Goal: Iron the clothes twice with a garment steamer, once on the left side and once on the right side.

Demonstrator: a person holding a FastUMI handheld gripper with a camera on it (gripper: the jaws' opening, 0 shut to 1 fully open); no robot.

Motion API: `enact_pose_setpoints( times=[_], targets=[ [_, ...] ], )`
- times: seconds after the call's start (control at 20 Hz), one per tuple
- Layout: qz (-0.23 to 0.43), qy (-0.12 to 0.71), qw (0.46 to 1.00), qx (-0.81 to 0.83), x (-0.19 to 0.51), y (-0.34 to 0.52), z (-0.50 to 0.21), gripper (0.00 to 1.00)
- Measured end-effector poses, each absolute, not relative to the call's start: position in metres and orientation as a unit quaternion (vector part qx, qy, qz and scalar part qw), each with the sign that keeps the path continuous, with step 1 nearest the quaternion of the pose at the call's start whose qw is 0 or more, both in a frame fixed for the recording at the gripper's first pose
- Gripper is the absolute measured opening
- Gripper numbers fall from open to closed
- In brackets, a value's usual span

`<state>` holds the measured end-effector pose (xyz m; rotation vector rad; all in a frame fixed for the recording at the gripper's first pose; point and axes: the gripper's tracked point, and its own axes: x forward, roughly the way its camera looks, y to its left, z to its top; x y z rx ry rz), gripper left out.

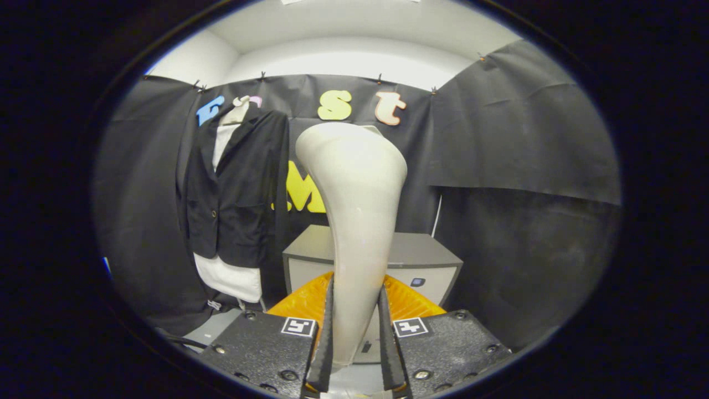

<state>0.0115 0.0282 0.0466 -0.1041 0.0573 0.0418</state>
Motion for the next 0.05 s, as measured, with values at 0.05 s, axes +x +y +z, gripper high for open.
enact_pose_setpoints(
  times=[0.05],
  targets=[
    [0.025, 0.029, 0.998, -0.047, 0.0071, 0.0180, 0.0460, 0.38]
  ],
)
